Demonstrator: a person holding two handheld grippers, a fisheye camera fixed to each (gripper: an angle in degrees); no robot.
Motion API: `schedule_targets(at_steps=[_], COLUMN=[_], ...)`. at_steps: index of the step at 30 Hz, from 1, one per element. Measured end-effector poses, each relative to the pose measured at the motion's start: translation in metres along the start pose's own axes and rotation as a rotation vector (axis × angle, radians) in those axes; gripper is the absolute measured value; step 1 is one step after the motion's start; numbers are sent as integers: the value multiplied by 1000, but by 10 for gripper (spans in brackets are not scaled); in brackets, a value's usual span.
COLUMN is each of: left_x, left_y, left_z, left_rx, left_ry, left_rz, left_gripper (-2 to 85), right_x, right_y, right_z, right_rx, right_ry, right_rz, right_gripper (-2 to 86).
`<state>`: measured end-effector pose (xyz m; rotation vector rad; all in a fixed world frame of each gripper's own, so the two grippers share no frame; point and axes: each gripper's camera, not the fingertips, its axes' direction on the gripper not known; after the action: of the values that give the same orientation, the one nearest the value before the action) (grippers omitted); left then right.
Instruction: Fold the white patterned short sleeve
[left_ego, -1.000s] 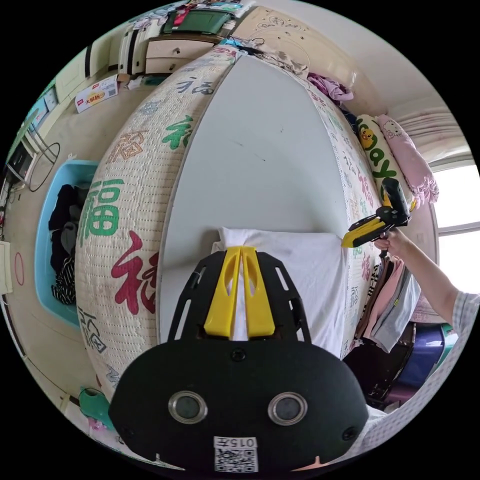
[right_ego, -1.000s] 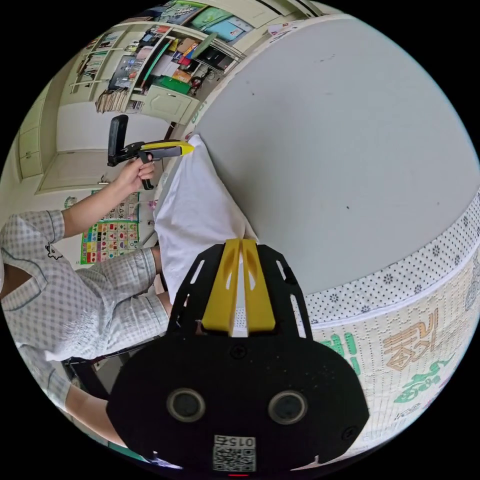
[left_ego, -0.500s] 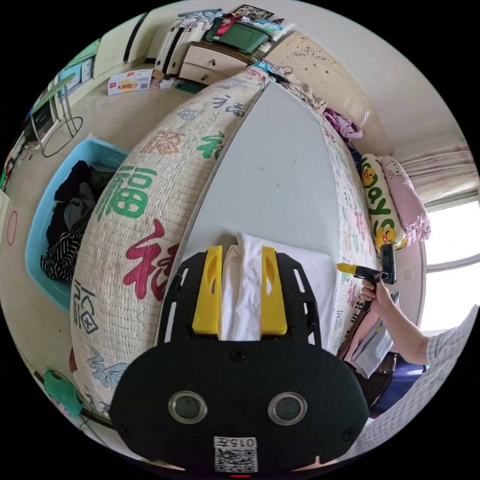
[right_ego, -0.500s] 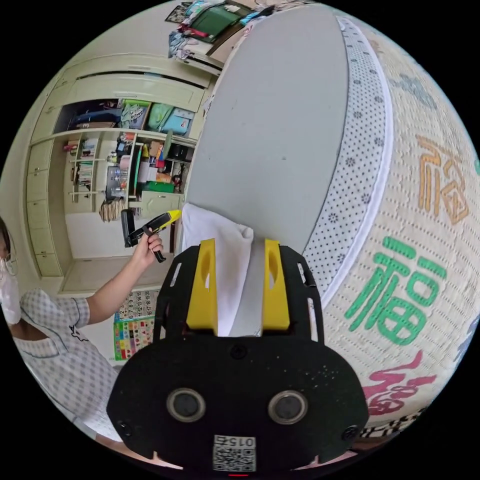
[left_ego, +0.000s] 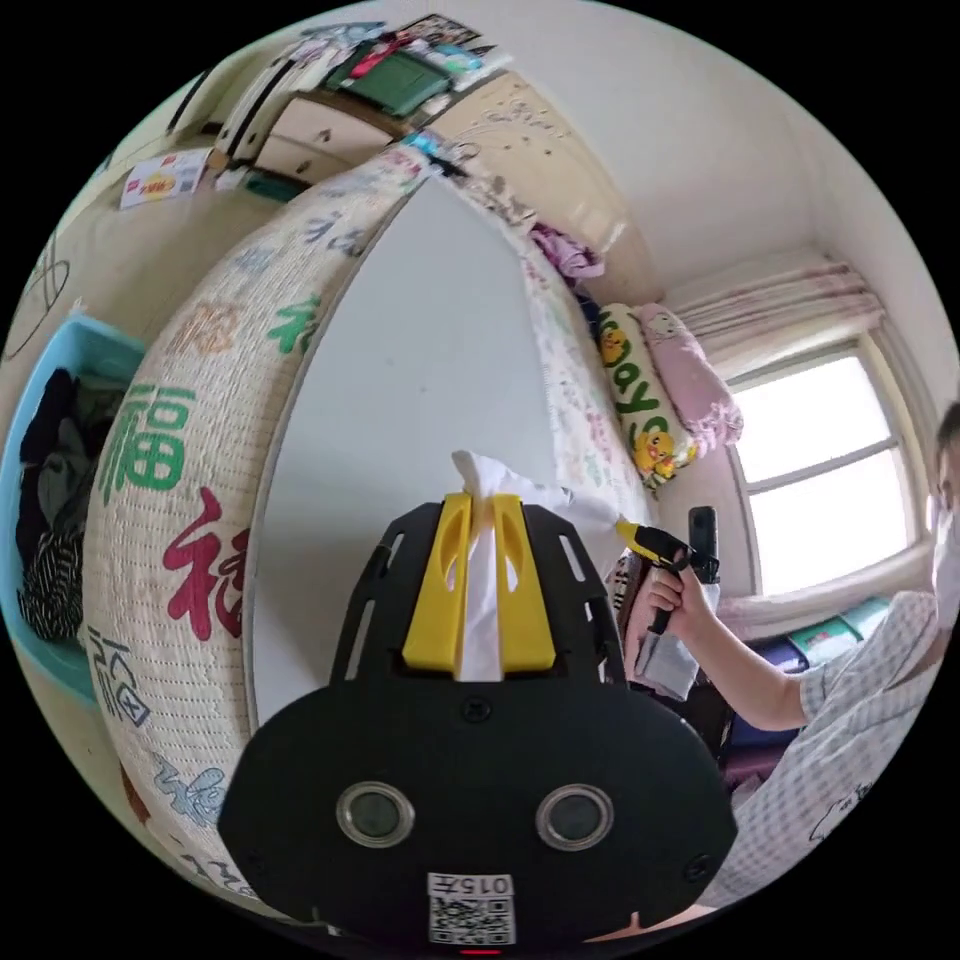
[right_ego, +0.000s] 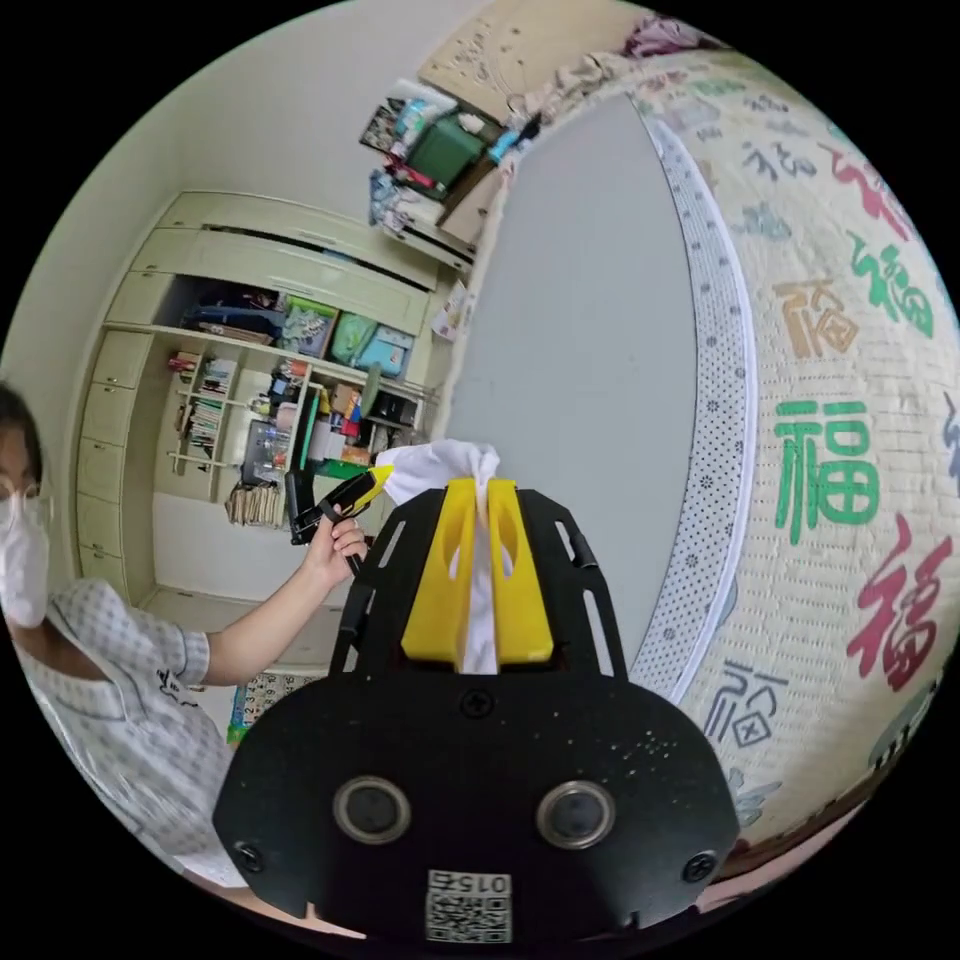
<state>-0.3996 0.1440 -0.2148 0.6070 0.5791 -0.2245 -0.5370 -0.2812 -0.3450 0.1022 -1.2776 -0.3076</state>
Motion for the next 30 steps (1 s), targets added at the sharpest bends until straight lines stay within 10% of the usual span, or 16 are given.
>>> schedule_targets(at_steps=[16,30], left_x=[204,472], left_y=[130,229], left_z=[13,306], left_rx=[-85,-72], left_ry=[426,637], left_rz=[570,856], left_gripper=[31,32], right_x=[-193,-169], right_y=[200,215], right_z=[-400,-807], right_rx=[482,702], right_ry=[146,527], right_rz=[-131,-251], right_gripper=[7,7])
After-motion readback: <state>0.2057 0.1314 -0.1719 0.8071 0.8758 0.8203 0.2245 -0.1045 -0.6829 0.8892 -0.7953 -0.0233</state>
